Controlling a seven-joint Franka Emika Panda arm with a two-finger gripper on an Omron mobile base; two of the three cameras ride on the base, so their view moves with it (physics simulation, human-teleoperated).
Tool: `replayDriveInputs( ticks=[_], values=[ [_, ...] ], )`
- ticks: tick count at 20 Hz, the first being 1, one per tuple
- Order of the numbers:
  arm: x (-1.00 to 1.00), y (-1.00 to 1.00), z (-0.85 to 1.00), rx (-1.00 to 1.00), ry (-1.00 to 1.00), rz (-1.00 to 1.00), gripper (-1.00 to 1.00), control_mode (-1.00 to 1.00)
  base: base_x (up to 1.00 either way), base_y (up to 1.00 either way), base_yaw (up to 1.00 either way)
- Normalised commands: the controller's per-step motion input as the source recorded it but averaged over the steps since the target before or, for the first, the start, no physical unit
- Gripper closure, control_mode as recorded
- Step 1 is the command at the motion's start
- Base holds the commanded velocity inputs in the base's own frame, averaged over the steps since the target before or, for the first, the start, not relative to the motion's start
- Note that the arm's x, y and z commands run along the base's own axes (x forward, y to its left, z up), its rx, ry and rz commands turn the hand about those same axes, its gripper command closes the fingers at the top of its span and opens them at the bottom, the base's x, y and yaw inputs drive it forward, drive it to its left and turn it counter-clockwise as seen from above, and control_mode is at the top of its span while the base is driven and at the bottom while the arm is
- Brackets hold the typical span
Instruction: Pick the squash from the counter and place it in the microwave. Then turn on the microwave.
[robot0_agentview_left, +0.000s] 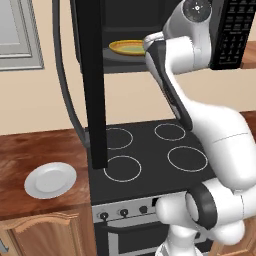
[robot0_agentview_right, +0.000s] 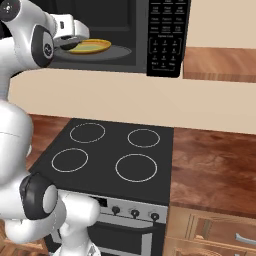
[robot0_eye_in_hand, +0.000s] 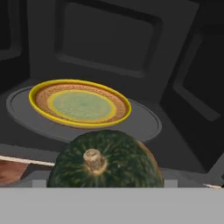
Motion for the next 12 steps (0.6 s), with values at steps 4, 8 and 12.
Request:
replayDriveInputs(
  ticks=[4, 8, 12],
  values=[
    [0.61, -0.17, 0.0, 0.14, 0.07, -0.04, 1.0, -1.0, 0.0, 0.0, 0.0],
    [0.45, -0.04, -0.05, 0.13, 0.07, -0.02, 1.0, -1.0, 0.0, 0.0, 0.0],
    [0.31, 0.0, -0.1, 0.1, 0.02, 0.0, 1.0, -1.0, 0.0, 0.0, 0.0]
  ],
)
